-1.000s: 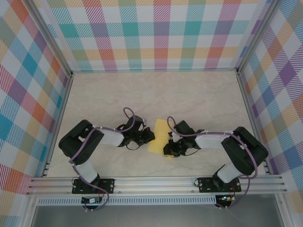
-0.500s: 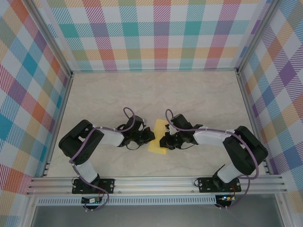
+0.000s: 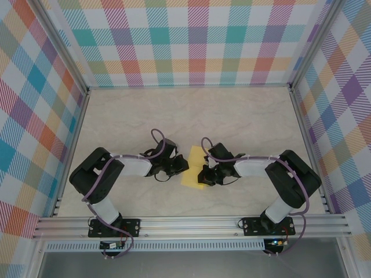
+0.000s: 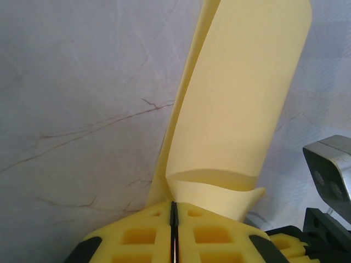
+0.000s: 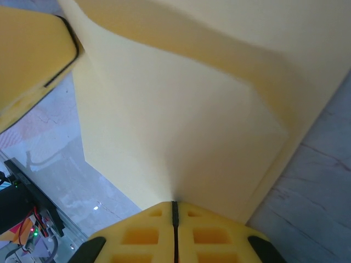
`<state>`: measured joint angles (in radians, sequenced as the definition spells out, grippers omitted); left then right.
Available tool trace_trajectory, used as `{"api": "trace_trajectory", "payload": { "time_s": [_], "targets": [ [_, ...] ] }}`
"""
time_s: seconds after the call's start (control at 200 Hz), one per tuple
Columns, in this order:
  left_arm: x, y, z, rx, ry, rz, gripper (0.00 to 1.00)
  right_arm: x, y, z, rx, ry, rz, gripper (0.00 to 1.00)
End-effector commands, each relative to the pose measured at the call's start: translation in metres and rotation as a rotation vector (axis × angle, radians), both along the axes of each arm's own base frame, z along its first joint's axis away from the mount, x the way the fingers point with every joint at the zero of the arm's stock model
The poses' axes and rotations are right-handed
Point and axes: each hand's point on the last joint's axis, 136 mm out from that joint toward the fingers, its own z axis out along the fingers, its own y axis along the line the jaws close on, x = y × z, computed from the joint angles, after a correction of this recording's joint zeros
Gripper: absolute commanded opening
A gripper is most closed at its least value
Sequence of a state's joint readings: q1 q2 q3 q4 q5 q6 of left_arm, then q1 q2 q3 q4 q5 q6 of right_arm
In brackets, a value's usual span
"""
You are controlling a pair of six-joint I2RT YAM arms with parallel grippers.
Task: Fold a paper plane with a square sheet of paper (pick it up from the middle)
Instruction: Fold the triangle a second time at the center of the table.
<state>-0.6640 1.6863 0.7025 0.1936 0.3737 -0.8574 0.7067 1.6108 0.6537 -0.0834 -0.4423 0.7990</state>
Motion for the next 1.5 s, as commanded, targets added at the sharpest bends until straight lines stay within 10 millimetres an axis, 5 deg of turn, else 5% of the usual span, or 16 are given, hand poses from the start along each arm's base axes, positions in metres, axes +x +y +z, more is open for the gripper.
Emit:
{"api": "trace_trajectory", "payload": {
  "time_s": [0.0, 0.2, 0.415, 0.825, 1.33, 1.495],
  "targets": [
    [0.007, 0.002, 0.028, 0.002, -0.064, -0.002, 0.14, -0.017, -0.022, -0.024, -0.116, 0.053, 0.015, 0.07],
    [0.001, -0.016, 0.04, -0.07, -0.067, -0.063, 0.15, -0.015, -0.02, -0.023, -0.121, 0.051, 0.035, 0.07],
    [-0.003, -0.038, 0.022, -0.097, -0.036, -0.105, 0.15, -0.017, -0.022, -0.027, -0.13, 0.062, 0.035, 0.07],
    [0.017, 0.002, -0.025, 0.06, -0.01, 0.024, 0.12, -0.027, -0.027, -0.038, -0.148, 0.097, 0.055, 0.04],
    [0.045, 0.024, -0.014, 0.1, -0.022, 0.043, 0.13, -0.03, -0.03, -0.035, -0.161, 0.098, 0.093, 0.03],
    [0.049, 0.022, 0.017, 0.054, -0.067, 0.03, 0.14, -0.027, -0.023, -0.024, -0.126, 0.066, 0.14, 0.04]
  ]
}}
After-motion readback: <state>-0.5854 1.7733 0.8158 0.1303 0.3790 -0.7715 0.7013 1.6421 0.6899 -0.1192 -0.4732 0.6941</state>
